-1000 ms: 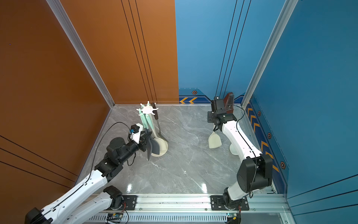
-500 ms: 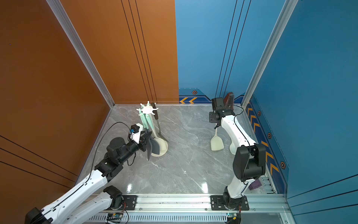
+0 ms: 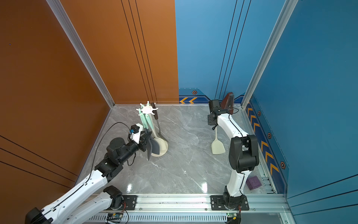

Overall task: Take the spatula off the kitchen utensil rack
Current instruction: Place the spatula at the center of the board.

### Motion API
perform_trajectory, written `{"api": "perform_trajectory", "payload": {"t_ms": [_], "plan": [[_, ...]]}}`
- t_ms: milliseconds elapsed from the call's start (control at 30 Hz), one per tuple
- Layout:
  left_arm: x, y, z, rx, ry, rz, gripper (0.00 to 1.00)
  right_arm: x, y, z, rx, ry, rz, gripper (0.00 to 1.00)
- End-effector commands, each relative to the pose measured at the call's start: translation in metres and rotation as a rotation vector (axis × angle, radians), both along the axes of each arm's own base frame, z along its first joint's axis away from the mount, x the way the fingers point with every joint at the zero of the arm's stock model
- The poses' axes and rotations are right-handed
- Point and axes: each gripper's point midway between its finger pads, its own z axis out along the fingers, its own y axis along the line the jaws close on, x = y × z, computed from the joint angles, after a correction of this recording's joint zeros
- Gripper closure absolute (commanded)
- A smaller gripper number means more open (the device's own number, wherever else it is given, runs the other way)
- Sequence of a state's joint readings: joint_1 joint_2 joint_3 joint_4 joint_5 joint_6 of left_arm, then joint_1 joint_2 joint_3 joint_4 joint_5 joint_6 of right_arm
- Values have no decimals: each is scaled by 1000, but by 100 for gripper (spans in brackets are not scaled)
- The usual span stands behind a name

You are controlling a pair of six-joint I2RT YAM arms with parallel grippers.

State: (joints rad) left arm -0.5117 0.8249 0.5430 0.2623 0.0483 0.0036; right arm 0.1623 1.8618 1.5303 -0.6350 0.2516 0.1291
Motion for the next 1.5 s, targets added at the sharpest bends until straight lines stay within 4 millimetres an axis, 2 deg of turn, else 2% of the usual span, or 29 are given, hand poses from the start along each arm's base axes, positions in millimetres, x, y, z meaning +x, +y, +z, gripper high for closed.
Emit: {"api": "perform_trajectory", "payload": {"t_ms": [0, 267, 633, 700, 733, 1033, 1467], "plan": [[0, 3, -19, 64, 22, 11, 78, 4, -11, -12, -29, 31, -19, 100], [1, 4, -21, 73, 24, 13, 78, 13, -16, -39, 10, 70, -42, 100], [3, 4, -24, 84, 30, 17, 78, 27, -18, -61, 51, 97, -50, 100], [3, 5, -24, 84, 29, 19, 78, 29, -18, -58, 57, 89, -49, 100], [3, 4, -24, 84, 29, 18, 78, 30, -18, -71, 53, 115, -49, 100], [3, 4, -24, 83, 31, 18, 78, 37, -17, -81, 61, 127, -50, 100], [1, 6, -23, 80, 26, 20, 78, 35, -17, -99, 59, 166, -45, 100]]}}
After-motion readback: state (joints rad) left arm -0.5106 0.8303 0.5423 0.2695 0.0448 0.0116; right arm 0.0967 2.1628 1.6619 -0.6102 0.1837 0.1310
